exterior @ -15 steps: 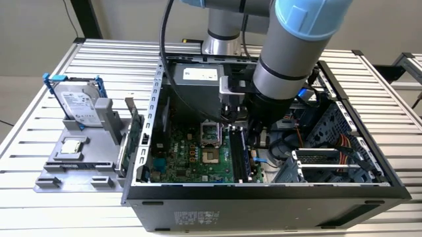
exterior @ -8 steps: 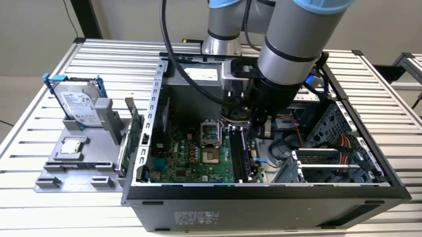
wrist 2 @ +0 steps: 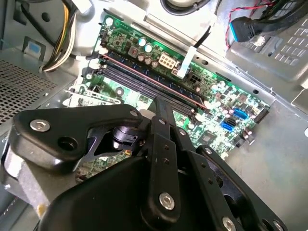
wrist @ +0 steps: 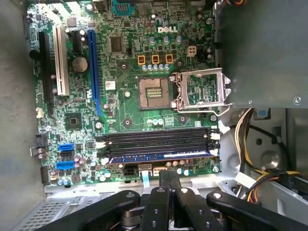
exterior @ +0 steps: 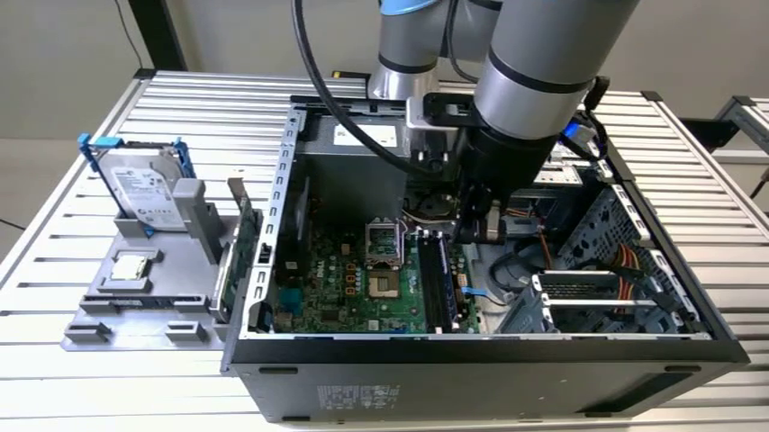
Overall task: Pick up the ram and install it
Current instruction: 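Press down the ram until it locks into place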
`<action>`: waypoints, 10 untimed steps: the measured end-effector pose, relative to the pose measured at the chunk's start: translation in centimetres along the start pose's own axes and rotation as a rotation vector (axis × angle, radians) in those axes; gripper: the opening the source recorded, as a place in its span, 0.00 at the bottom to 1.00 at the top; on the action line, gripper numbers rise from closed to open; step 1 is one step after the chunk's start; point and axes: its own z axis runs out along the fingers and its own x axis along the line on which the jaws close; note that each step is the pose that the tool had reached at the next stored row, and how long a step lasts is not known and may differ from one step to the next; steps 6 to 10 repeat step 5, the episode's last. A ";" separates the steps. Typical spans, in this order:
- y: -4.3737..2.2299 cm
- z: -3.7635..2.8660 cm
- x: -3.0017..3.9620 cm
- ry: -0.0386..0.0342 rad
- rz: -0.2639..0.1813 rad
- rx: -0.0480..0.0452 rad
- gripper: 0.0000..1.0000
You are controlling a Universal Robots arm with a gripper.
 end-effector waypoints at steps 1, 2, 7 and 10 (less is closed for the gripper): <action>0.00 -0.02 0.00 0.0003 0.000 -0.0001 0.00; 0.00 -0.02 0.00 0.0004 0.000 0.0000 0.00; 0.00 -0.04 0.00 0.0003 0.000 -0.0001 0.00; 0.00 -0.04 0.00 0.0003 0.000 -0.0001 0.00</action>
